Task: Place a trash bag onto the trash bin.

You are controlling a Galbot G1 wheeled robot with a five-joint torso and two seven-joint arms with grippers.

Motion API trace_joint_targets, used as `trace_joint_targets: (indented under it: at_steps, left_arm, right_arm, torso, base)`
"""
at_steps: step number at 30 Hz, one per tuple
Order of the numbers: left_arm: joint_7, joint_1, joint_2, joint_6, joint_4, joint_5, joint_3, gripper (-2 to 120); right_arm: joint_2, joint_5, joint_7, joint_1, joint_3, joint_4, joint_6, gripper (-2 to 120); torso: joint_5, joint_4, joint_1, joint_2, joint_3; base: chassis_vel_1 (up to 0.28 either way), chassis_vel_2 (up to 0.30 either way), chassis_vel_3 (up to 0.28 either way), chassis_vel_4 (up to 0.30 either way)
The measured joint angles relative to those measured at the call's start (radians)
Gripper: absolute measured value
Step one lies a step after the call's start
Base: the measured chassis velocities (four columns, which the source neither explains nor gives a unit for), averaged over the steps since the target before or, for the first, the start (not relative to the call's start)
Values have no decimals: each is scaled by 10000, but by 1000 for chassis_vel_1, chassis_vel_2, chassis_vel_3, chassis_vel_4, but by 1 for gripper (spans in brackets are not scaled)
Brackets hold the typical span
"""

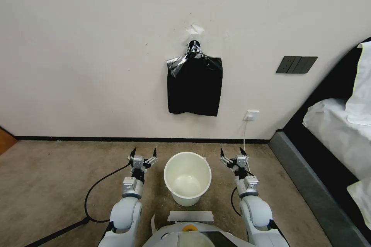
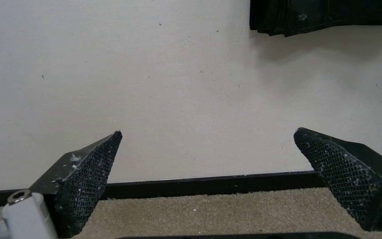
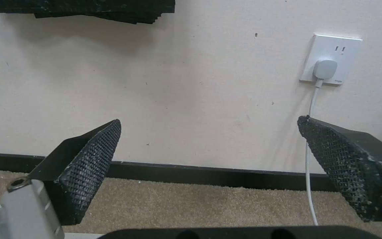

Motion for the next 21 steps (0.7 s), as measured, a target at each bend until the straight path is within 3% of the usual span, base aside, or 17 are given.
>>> trace_joint_targets:
  at_steps: [21]
  left_arm:
    - [0,0,0,0,0,0,0,100]
  right_arm:
    - [0,0,0,0,-1,0,0,100]
  torso:
    - [0,0,0,0,0]
  base:
    - [0,0,0,0]
